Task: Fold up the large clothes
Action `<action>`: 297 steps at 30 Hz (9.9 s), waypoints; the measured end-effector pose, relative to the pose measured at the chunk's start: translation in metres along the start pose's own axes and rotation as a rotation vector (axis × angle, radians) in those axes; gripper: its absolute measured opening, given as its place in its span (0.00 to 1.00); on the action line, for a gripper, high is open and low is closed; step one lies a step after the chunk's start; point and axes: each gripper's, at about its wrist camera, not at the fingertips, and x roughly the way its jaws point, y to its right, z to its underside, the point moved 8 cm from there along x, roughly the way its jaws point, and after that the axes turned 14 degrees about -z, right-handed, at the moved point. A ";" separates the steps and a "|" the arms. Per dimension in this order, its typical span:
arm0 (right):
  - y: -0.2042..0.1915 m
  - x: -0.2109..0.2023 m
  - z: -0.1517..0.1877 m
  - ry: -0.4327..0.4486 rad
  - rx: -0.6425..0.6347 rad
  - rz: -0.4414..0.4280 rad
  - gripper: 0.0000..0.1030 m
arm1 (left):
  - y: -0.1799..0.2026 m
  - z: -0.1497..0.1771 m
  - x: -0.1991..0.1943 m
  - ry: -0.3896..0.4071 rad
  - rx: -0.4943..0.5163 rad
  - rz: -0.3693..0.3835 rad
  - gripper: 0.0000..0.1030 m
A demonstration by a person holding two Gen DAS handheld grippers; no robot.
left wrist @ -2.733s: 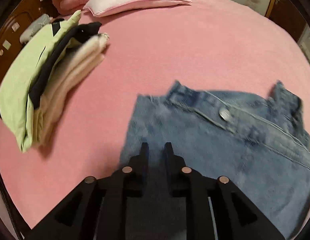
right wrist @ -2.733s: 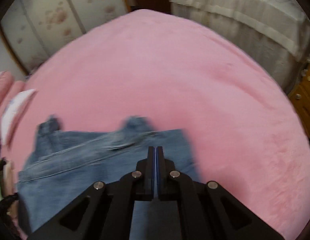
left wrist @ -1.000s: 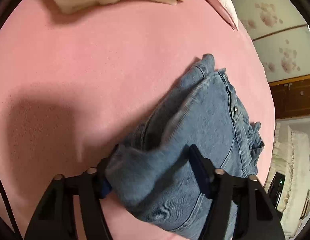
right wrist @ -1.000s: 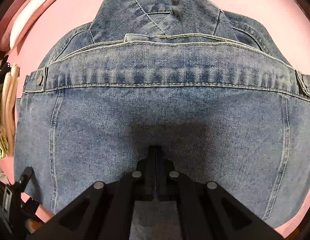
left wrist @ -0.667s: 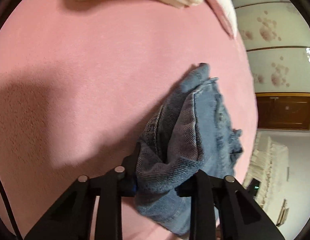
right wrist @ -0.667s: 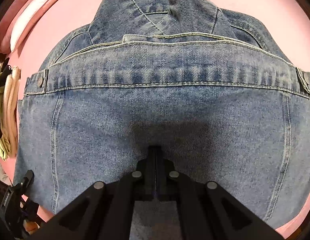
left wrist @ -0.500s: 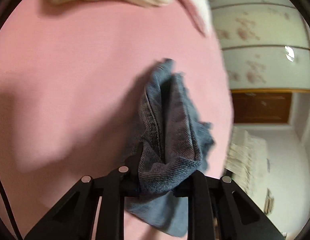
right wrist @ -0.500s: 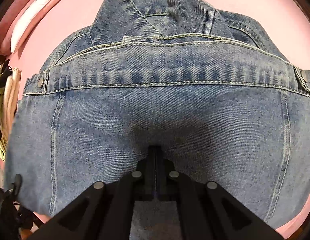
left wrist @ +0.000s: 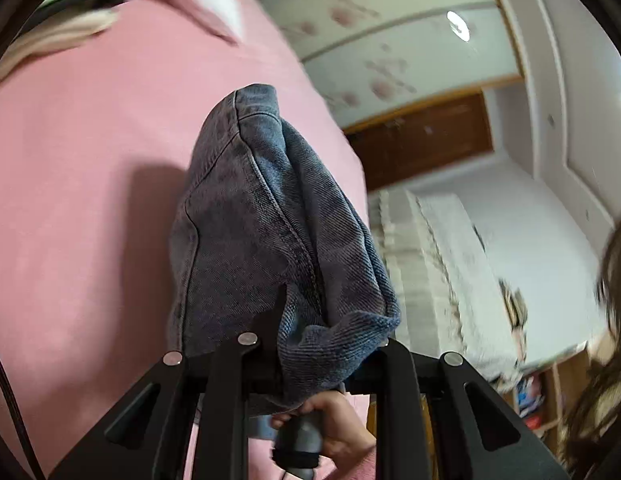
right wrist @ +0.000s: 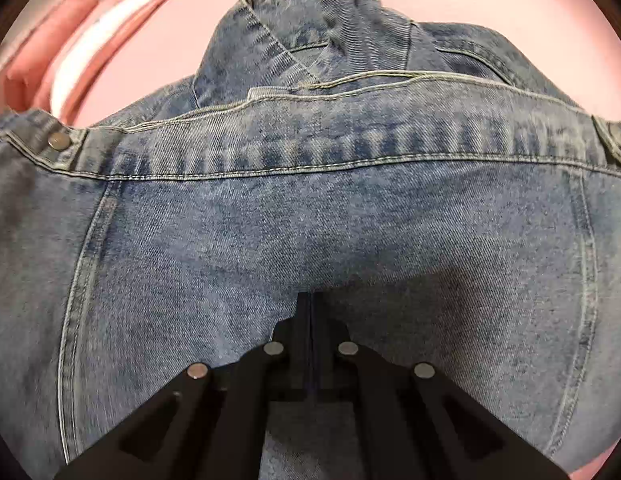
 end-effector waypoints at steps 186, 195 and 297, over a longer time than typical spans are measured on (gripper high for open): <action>0.188 -0.212 0.143 0.330 0.069 0.062 0.05 | -0.013 0.109 0.101 -0.268 0.567 -0.705 0.17; 0.163 -0.213 0.181 0.171 0.202 0.132 0.34 | -0.029 0.124 0.053 -0.358 0.467 -0.819 0.49; 0.165 -0.231 0.030 0.258 0.026 -0.427 0.18 | 0.030 0.000 0.241 -0.316 0.567 -0.900 0.21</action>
